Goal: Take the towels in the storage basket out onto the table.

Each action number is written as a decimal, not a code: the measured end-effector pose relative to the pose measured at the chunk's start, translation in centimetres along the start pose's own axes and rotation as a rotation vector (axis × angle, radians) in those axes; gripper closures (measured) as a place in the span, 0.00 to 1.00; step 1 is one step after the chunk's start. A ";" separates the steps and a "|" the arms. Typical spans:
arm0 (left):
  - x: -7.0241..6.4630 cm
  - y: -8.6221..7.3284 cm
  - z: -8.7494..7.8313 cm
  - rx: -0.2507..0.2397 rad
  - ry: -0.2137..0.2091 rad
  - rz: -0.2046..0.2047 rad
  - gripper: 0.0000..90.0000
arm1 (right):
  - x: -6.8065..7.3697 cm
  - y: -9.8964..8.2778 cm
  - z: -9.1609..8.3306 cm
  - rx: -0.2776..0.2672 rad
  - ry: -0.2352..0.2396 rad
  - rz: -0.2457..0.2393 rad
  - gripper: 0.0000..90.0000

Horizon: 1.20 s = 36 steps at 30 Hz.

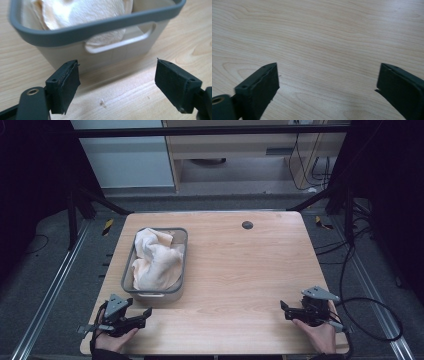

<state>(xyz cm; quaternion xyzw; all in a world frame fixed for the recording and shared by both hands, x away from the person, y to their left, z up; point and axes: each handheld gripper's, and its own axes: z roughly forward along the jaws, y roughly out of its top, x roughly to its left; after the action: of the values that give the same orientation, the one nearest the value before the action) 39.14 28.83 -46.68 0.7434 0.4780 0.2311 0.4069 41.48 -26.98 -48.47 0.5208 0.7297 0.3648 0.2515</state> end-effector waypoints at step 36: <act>0.6 3.9 -2.4 -0.121 -0.005 -0.004 0.21 | 0.5 0.0 -0.6 -0.073 0.032 -0.014 0.27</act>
<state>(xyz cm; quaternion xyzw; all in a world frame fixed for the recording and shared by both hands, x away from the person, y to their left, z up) 39.70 29.41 -42.11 0.7169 0.4636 0.2569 0.4529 40.83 -26.70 -48.09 0.5003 0.7235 0.3977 0.2609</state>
